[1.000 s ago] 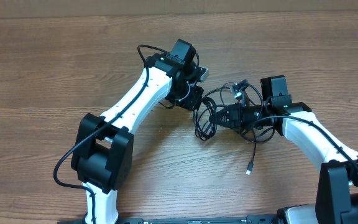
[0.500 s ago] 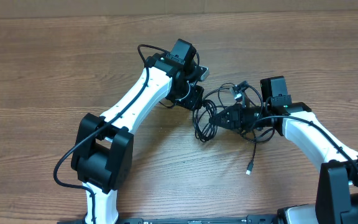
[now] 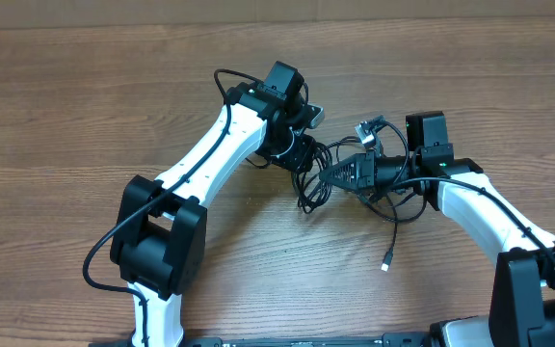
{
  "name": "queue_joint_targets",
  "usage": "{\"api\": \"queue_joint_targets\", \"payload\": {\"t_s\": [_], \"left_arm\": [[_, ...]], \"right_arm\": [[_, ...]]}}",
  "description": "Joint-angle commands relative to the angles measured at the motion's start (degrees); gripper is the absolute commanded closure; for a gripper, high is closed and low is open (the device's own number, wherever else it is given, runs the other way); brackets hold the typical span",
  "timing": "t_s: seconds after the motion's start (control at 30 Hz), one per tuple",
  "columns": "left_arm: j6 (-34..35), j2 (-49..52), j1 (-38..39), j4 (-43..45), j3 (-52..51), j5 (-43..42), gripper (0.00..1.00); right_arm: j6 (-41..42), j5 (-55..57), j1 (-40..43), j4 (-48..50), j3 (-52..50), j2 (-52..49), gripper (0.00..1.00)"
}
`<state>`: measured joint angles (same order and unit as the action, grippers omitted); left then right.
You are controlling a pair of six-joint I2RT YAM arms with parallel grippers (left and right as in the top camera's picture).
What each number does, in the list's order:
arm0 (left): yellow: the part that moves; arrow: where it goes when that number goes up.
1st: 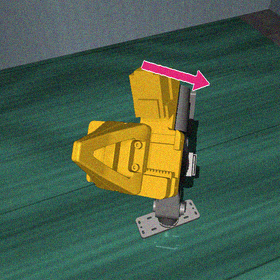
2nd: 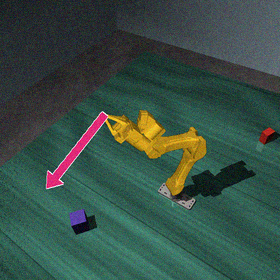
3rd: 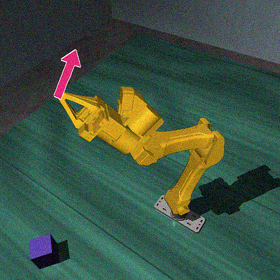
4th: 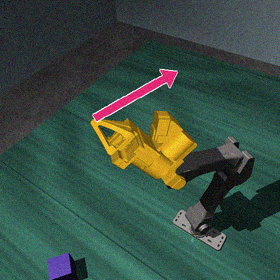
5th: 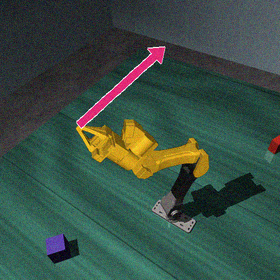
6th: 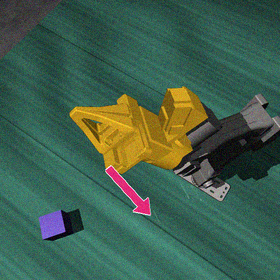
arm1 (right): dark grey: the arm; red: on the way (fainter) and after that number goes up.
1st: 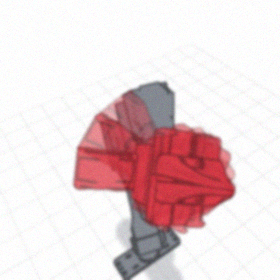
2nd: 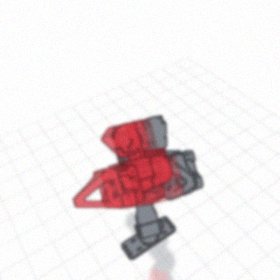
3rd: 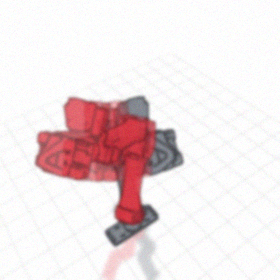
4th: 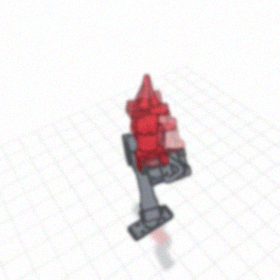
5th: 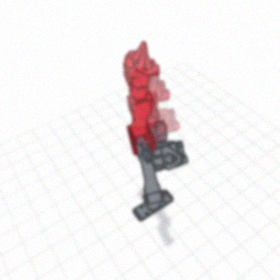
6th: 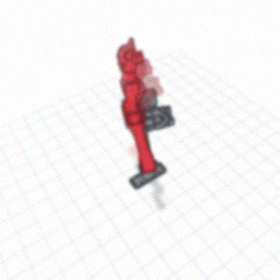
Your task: Untangle cables
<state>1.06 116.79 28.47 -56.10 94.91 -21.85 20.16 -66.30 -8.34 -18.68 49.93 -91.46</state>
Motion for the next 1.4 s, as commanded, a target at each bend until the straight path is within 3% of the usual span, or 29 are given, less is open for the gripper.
{"api": "queue_joint_targets", "payload": {"t_s": [0.0,0.03,0.1,0.27,0.37,0.5,0.57,0.63,0.8,0.87,0.93,1.03,1.13,1.37], "left_arm": [[-1.1,-0.8,0.1,0.2,0.1,-0.6,0.81],[-1.1,-0.8,0.1,0.2,0.1,-0.6,0.89],[-1.1,-0.8,0.1,0.3,0.1,-0.5,0.96],[0.7,-0.9,-1.0,-0.7,0.1,3.4,0.96],[0.7,-1.7,-3.7,-1.6,0.2,3.4,0.96],[0.7,-3.9,-6.9,-2.5,0.2,2.6,0.96],[0.6,-5.3,-8.2,-2.8,0.2,1.0,0.96],[0.6,-6.4,-8.7,-3.0,0.2,-0.6,0.96],[0.6,-7.5,-8.0,-3.0,0.2,-0.9,0.96],[0.7,-7.4,-7.0,-3.1,0.2,-0.6,0.96],[0.7,-7.4,-6.5,-3.0,0.2,0.0,0.96],[1.0,-7.4,-5.6,-3.1,0.2,3.7,0.96],[6.4,-7.4,-4.7,-3.0,0.2,10.9,0.96],[11.5,-7.4,-3.4,-2.8,0.2,10.8,0.96]], "right_arm": [[1.1,-7.0,0.1,0.8,1.2,0.2,0.96],[1.1,-6.9,0.1,0.8,1.2,0.2,0.96],[1.0,-6.6,0.1,0.8,1.2,0.2,0.96],[1.0,-5.2,0.1,0.5,1.2,0.2,0.96],[1.1,7.4,0.3,-3.5,1.2,0.2,0.92],[6.3,41.0,0.3,-15.0,1.2,0.1,0.91],[9.0,52.8,0.3,-19.4,1.2,0.1,0.85],[9.0,56.5,0.3,-20.9,1.2,0.1,0.70],[5.0,48.2,0.3,-18.4,1.2,0.1,0.67],[-4.1,34.4,0.2,-14.9,1.2,0.1,0.63],[-7.3,30.6,0.2,-13.8,1.2,0.1,0.62],[-10.0,30.9,0.2,-13.4,1.4,0.2,0.62],[-13.2,32.6,0.0,-15.5,4.5,0.5,0.60],[-18.2,36.7,-3.3,-22.5,13.9,2.5,0.57]]}}
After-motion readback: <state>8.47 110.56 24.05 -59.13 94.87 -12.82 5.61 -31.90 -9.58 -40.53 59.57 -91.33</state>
